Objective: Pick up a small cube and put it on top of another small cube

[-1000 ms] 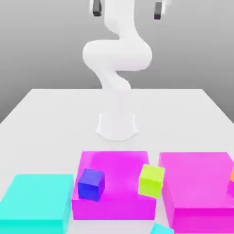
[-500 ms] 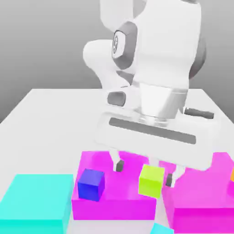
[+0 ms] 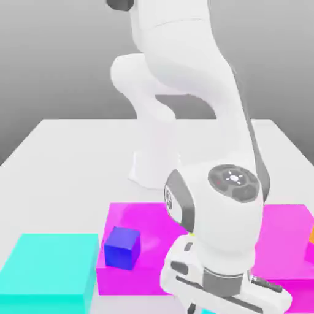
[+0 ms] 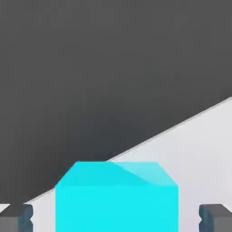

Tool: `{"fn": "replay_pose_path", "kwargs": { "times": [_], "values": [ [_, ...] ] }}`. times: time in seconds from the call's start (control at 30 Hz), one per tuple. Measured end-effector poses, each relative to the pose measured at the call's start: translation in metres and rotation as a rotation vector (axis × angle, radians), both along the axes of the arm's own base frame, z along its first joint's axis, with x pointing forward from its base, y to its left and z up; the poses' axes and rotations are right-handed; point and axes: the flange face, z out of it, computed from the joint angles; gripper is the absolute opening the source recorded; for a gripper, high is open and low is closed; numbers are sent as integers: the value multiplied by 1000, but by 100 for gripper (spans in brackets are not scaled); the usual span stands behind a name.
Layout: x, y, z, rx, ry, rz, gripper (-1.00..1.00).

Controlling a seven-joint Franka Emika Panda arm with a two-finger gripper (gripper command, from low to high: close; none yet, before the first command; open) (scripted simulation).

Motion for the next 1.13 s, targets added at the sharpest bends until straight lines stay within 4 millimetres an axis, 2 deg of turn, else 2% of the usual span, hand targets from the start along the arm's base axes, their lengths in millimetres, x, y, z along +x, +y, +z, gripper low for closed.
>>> {"fn": "replay_pose_path", "kwargs": {
  "times": [0.1, 0.13, 0.27, 0.53, 0.7, 0.83, 0.9, 0.97, 1.0, 1.13],
  "values": [
    [0, 0, -5, 0, 0, 0, -100],
    [0, 0, 1, 1, -1, -1, -100],
    [0, -1, 52, -1, 0, -2, -100],
    [-29, -82, 118, -55, 21, -178, -100],
    [-60, -135, 158, -46, 20, -323, -100],
    [-90, -161, 187, -12, 6, -414, -100],
    [-95, -166, 176, -3, 2, -433, -100],
    [-97, -167, 151, -2, 1, -439, -100],
    [-98, -167, 138, -1, 1, -439, 100],
    [-98, -167, 138, -1, 1, -439, 100]
  ]
}}
